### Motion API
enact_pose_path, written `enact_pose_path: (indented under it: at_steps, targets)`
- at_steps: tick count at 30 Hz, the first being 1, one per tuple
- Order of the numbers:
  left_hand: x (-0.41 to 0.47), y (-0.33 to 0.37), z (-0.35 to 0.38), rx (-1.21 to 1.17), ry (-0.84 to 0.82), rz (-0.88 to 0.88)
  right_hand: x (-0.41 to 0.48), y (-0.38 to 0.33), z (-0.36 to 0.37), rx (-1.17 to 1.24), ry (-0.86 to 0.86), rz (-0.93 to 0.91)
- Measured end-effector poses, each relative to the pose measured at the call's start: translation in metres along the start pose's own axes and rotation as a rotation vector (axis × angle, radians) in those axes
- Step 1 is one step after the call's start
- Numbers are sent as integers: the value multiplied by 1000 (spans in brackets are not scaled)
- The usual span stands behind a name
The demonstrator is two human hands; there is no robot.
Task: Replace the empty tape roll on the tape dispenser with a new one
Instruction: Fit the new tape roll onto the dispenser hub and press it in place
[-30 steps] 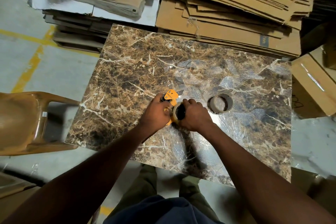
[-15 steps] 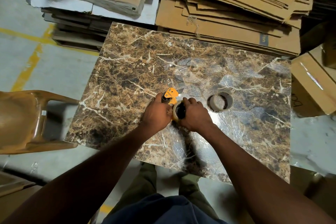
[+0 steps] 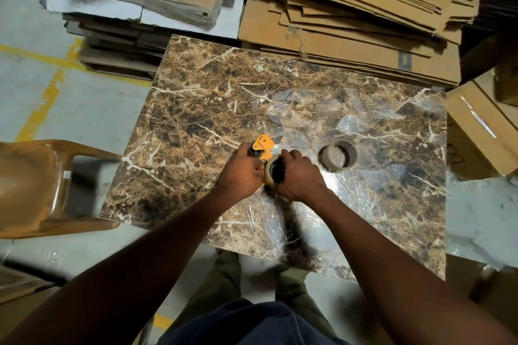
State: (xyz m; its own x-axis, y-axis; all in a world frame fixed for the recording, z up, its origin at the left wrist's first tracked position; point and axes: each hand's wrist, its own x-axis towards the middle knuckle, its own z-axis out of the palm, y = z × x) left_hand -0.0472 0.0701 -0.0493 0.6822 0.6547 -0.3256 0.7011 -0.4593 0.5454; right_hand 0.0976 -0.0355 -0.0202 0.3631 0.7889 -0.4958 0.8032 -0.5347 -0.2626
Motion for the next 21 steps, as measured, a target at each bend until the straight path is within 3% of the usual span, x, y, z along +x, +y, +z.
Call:
enact_pose_path:
  at_steps: [4,7,9,11,13,15,21]
  targets:
    - [-1,2,-5,-57,-35,-17,1,5,3,152,-64,60]
    - [-8,7,-13,133,37,-28,0,16,0,608,-42,173]
    - [-10,15,-20,277,165,83,-1,25,-2,771,32,272]
    - [-6,27,-22,304,167,277,0,33,-1,732,68,305]
    - [1,43,-22,238,-5,347,0,36,1,707,67,287]
    - [10,53,-22,206,-131,310,0,37,2,694,69,272]
    - [26,67,-20,301,-131,129,0,37,12,743,112,413]
